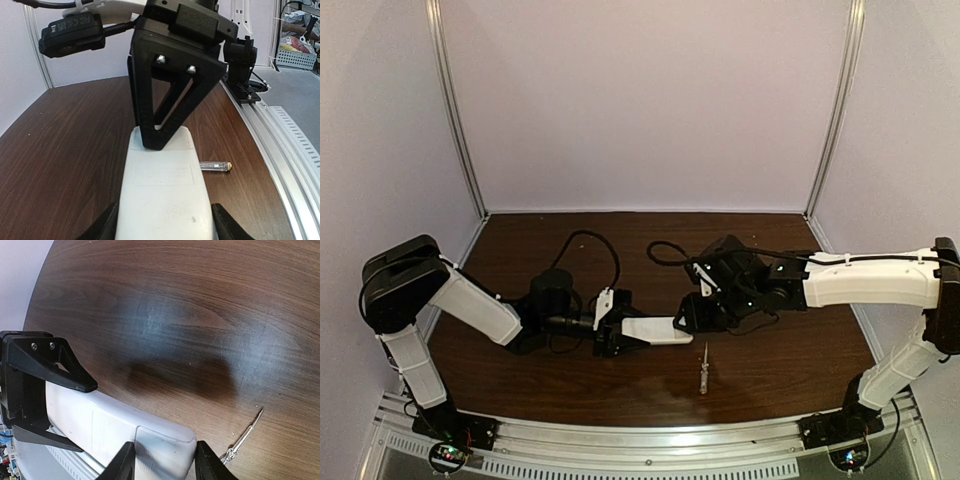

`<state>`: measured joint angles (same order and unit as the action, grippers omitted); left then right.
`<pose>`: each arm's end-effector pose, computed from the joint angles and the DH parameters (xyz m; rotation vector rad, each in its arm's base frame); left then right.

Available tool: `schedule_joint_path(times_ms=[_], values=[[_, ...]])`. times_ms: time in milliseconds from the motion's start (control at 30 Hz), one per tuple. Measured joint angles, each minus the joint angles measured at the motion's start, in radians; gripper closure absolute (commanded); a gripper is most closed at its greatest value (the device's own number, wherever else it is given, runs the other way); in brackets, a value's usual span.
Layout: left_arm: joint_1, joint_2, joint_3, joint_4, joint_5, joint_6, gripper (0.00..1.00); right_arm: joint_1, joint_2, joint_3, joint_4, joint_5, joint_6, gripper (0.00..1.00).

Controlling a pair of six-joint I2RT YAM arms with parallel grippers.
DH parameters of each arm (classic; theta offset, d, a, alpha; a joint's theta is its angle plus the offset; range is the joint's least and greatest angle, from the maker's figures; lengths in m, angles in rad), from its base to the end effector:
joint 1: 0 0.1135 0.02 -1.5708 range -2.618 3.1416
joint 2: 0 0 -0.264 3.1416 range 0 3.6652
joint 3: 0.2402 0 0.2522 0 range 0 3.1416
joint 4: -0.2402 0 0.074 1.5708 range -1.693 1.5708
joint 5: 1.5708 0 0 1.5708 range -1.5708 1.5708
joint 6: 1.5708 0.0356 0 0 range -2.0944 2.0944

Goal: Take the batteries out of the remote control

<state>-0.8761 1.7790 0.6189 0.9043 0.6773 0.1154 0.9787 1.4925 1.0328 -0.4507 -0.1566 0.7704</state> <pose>0.1914 -0.2646 0.1454 1.3271 1.3927 -1.1392 0.1698 0.2624 0.2356 -0.3540 2.6864 0.8486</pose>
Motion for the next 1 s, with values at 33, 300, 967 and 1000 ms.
schedule_joint_path(times_ms=[33, 300, 967, 1000], values=[[0.000, 0.000, 0.000, 0.000, 0.000, 0.000, 1.00, -0.002, 0.000, -0.002, 0.002, 0.000, 0.001, 0.61], [0.000, 0.000, -0.005, -0.002, 0.000, 0.000, 1.00, -0.003, 0.000, -0.016, 0.016, -0.005, 0.009, 0.67], [0.000, 0.000, -0.013, -0.016, 0.000, 0.000, 1.00, -0.004, -0.007, -0.028, 0.020, -0.007, 0.019, 0.78], [0.000, 0.000, -0.013, -0.016, -0.001, 0.000, 1.00, -0.005, -0.007, -0.028, 0.020, -0.007, 0.020, 0.79]])
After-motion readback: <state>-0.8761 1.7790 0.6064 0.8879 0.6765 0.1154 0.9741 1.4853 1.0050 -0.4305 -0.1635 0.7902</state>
